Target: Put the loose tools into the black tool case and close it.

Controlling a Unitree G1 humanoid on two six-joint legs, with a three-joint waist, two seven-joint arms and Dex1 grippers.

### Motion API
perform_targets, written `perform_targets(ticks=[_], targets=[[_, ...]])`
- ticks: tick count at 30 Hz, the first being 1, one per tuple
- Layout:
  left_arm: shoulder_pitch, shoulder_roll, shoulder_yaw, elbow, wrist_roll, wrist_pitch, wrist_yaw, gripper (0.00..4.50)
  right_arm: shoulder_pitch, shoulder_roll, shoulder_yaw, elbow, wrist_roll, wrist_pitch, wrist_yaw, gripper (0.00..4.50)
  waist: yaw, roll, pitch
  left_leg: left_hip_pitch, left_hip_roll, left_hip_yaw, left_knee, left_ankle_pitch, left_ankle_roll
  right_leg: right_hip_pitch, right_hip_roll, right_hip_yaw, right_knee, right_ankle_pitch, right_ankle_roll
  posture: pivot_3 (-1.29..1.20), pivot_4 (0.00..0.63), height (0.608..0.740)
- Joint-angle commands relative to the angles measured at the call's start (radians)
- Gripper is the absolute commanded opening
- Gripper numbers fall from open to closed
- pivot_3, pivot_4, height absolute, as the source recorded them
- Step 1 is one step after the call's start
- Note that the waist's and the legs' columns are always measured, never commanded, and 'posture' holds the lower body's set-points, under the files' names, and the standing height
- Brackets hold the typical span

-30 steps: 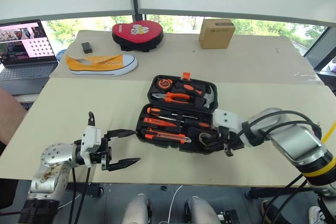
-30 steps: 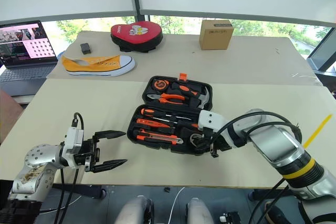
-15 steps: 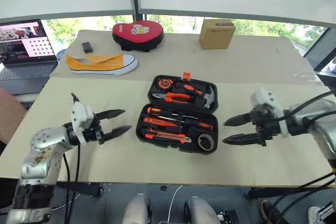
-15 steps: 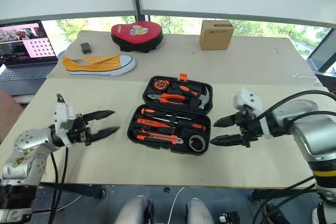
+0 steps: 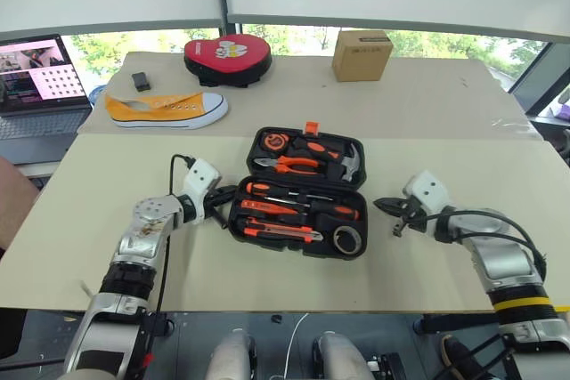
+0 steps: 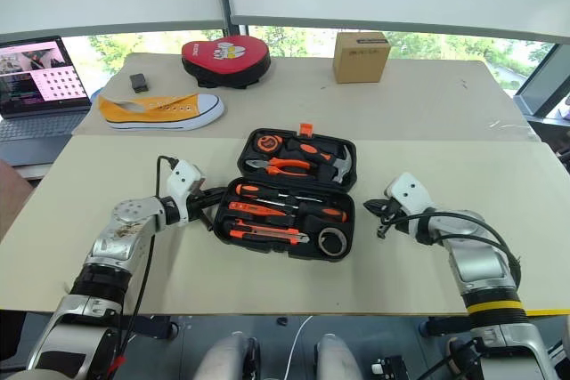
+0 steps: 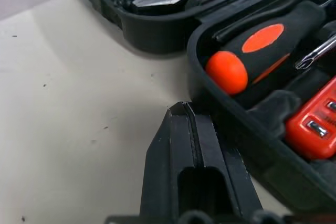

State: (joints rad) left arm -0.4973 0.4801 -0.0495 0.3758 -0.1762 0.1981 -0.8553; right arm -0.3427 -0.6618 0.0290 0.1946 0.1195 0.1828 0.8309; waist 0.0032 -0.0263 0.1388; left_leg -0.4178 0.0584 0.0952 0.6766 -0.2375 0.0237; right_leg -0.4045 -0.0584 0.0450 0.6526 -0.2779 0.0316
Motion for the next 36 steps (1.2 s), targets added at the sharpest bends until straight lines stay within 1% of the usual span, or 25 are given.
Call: perform_targets(ticks=[1,6,10,15,20,25,26,28,29,30,32,33,34,35,36], targets=[[0.002,0.003,-0.024,-0.076,-0.027,-0.042,-0.092,0.00,0.007,0.001,0.000,-0.087,0.025,-0.020,0.034,0.06,0.008,0.000,0.000,0.000,0.000,0.000,0.000,0.000,0.000,0.000,0.000,0.000,0.000,0.000,0.000,0.00,0.150,0.740],[0.074,0.020,-0.028,-0.198,-0.070,0.002,-0.162,0.00,0.080,-0.025,-0.015,-0.220,0.069,0.057,0.077,0.06,0.009,0.000,0.000,-0.003,0.000,-0.001,0.001,0.000,0.000,0.000,-0.001,-0.001,-0.002,0.000,0.000,0.00,0.150,0.740],[0.146,0.043,-0.027,-0.304,-0.079,0.039,-0.171,0.00,0.144,-0.050,-0.034,-0.324,0.098,0.116,0.087,0.06,0.009,0.000,0.000,-0.003,0.000,-0.004,0.001,0.000,0.001,-0.001,-0.001,-0.001,-0.003,0.000,0.000,0.00,0.150,0.740],[0.208,0.072,-0.010,-0.381,-0.101,0.075,-0.183,0.00,0.219,-0.089,-0.083,-0.401,0.126,0.173,0.093,0.06,0.009,0.000,0.000,-0.003,0.000,-0.006,0.001,-0.001,0.001,0.000,-0.001,-0.001,-0.003,0.000,0.000,0.00,0.150,0.740],[0.235,0.080,-0.002,-0.411,-0.118,0.100,-0.186,0.00,0.275,-0.113,-0.137,-0.345,0.122,0.121,0.100,0.06,0.011,0.000,0.000,-0.003,0.000,-0.006,0.001,-0.001,0.001,0.000,-0.001,-0.002,-0.003,0.000,0.000,0.00,0.150,0.740],[0.217,0.087,0.030,-0.435,-0.185,0.180,-0.193,0.00,0.268,-0.109,-0.174,-0.263,0.128,0.048,0.096,0.06,0.011,0.000,0.000,-0.003,-0.001,-0.006,0.002,-0.001,0.001,0.000,-0.001,-0.002,-0.003,0.000,0.000,0.00,0.150,0.740],[0.216,0.098,0.043,-0.441,-0.202,0.217,-0.190,0.00,0.266,-0.114,-0.186,-0.261,0.151,0.073,0.107,0.06,0.012,0.000,0.000,-0.003,-0.001,-0.006,0.002,-0.001,0.001,0.000,-0.001,-0.002,-0.003,0.000,0.001,0.00,0.150,0.740],[0.215,0.126,0.065,-0.448,-0.208,0.261,-0.176,0.00,0.260,-0.125,-0.217,-0.284,0.221,0.186,0.122,0.06,0.010,0.000,0.000,-0.003,-0.001,-0.007,0.002,-0.001,0.001,0.000,-0.001,-0.002,-0.002,0.000,0.001,0.00,0.150,0.740],[0.208,0.156,0.080,-0.462,-0.221,0.332,-0.160,0.26,0.253,-0.150,-0.238,-0.318,0.294,0.314,0.140,0.31,0.009,0.000,0.000,-0.003,-0.001,-0.007,0.002,-0.001,0.001,0.000,-0.001,-0.002,-0.002,0.000,0.001,0.00,0.150,0.740],[0.203,0.177,0.089,-0.474,-0.231,0.384,-0.149,0.55,0.249,-0.170,-0.252,-0.344,0.345,0.405,0.150,0.63,0.008,0.000,0.000,-0.003,0.000,-0.008,0.002,-0.001,0.001,0.001,-0.001,-0.002,-0.002,0.000,0.001,0.00,0.150,0.740],[0.163,0.224,0.122,-0.502,-0.305,0.558,-0.140,1.10,0.199,-0.176,-0.296,-0.370,0.430,0.505,0.131,1.13,0.004,0.000,0.000,-0.003,0.000,-0.009,0.002,-0.001,0.001,0.000,-0.001,-0.001,-0.001,0.000,0.001,0.00,0.150,0.740],[0.141,0.235,0.136,-0.507,-0.337,0.612,-0.137,1.58,0.170,-0.181,-0.313,-0.376,0.466,0.557,0.114,1.55,0.001,0.000,0.001,-0.002,0.001,-0.009,0.002,-0.001,0.001,0.000,0.000,-0.001,0.000,0.000,0.001,0.00,0.150,0.740],[0.107,0.243,0.145,-0.504,-0.373,0.673,-0.140,1.97,0.132,-0.213,-0.305,-0.376,0.463,0.648,0.082,1.89,-0.001,0.000,0.001,-0.002,0.001,-0.010,0.002,0.000,0.001,0.000,0.000,-0.001,0.001,0.000,0.000,0.00,0.150,0.740],[0.078,0.254,0.138,-0.498,-0.380,0.712,-0.133,2.38,0.100,-0.255,-0.273,-0.376,0.422,0.714,0.042,2.26,-0.001,0.000,0.001,-0.001,0.000,-0.010,0.003,0.000,0.001,0.000,0.000,-0.001,0.002,0.000,0.000,0.00,0.150,0.740],[0.044,0.260,0.127,-0.480,-0.380,0.756,-0.120,2.66,0.066,-0.290,-0.234,-0.369,0.382,0.751,0.016,2.51,-0.001,0.000,0.001,-0.001,0.000,-0.010,0.003,0.000,0.001,0.000,0.000,-0.001,0.003,0.000,0.001,0.00,0.150,0.740]])
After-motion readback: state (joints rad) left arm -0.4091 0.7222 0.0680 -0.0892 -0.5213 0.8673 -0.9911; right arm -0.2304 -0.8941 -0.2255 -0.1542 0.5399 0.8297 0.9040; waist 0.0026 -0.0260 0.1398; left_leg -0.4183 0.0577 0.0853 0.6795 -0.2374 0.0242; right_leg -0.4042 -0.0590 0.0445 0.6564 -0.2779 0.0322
